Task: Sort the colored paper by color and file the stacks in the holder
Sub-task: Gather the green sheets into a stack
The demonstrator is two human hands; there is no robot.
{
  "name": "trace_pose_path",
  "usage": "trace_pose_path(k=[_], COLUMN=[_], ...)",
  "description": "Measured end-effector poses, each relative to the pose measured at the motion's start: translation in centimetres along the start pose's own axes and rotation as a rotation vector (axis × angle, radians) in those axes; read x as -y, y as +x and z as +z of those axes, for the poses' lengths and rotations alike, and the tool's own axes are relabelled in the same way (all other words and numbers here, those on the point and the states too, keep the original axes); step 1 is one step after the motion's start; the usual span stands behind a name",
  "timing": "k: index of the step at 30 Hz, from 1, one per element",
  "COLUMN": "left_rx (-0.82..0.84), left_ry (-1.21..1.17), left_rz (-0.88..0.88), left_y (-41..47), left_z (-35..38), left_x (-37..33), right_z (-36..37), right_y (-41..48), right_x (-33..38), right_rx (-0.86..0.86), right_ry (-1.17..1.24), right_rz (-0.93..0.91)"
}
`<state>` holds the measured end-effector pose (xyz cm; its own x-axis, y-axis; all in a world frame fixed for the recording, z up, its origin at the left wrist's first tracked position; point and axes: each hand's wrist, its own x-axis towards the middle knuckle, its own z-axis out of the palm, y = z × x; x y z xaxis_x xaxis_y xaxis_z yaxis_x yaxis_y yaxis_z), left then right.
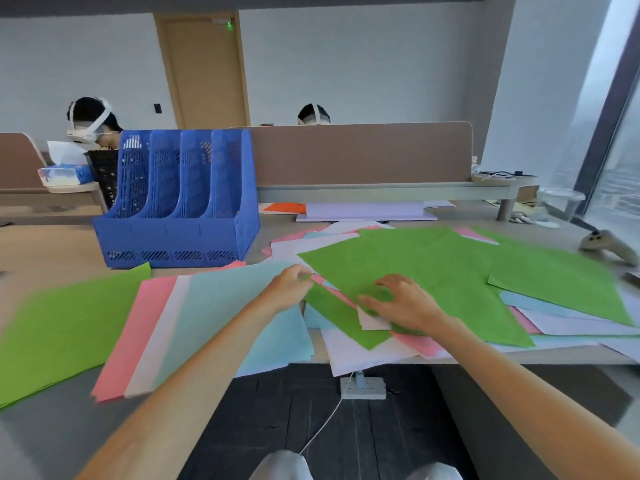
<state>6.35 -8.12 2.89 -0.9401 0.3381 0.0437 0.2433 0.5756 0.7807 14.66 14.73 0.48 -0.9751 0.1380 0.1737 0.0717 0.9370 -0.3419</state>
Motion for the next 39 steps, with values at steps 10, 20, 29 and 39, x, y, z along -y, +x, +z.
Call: trace_pose_path(k=[10, 20, 29, 39], left_rx=[-0.014, -0.086, -0.095, -0.210], left_ry=[-0.441, -0.408, -0.185, -0.025], left_rz=[-0.167, -0.189, -0.044, -0.014], left_y=[3.7, 4.5, 6.1, 5.4], left_z=[6.0, 7.7, 8.6, 8.3], left_x=[-2.8, -3.6, -3.2, -2.6], right_z=[-0.9, -3.7, -4.4, -4.1], right_y=[-1.3, -2.4, -1.1, -1.1], right_x=[-1.5, -6.0, -16.4, -14.4], right_rx=[-0.151, -0.201, -0.107, -0.330], right_ry=[-0.281, 0.223, -0.223, -0.458], right_rz=[-0.240, -0.025, 0.492, 0.362])
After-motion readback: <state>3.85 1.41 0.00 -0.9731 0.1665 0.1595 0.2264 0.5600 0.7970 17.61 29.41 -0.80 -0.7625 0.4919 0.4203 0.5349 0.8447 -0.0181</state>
